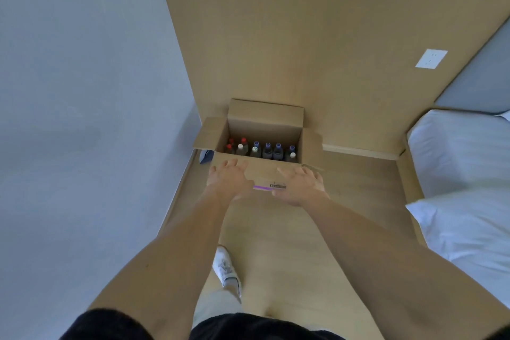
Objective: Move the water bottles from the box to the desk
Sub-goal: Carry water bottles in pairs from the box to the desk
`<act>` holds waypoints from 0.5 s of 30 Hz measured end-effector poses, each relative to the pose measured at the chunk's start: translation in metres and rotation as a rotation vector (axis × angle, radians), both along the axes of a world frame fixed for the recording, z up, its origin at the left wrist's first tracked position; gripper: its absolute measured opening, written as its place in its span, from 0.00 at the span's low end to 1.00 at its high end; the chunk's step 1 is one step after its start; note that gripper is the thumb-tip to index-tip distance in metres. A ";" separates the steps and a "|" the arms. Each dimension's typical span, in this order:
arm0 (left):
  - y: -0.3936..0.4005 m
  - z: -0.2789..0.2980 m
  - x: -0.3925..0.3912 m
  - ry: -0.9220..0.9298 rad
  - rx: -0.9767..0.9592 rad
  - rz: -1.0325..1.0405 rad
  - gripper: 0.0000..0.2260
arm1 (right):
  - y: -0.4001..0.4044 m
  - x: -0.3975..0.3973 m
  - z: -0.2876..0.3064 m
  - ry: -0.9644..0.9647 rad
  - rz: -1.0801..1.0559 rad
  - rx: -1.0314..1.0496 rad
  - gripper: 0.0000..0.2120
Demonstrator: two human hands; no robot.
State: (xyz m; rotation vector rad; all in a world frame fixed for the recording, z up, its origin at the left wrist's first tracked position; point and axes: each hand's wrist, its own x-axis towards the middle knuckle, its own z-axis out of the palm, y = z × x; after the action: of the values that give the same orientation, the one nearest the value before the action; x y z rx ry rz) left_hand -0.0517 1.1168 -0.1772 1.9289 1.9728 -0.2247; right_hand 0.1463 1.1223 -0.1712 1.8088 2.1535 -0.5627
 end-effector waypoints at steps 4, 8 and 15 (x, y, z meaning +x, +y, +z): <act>0.072 -0.018 -0.011 -0.034 -0.019 -0.017 0.32 | 0.067 -0.003 -0.011 0.011 -0.095 -0.001 0.32; 0.152 -0.039 -0.033 -0.062 0.011 -0.041 0.28 | 0.147 -0.007 -0.017 -0.010 -0.161 0.008 0.33; 0.286 -0.059 -0.093 -0.113 -0.055 -0.020 0.26 | 0.257 -0.031 -0.024 -0.025 -0.273 -0.028 0.35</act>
State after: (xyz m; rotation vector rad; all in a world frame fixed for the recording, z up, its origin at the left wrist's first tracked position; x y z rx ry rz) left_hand -0.1446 1.4026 -0.2358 1.8847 1.8565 -0.1700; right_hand 0.1157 1.3796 -0.1947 2.0976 1.8850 -0.6222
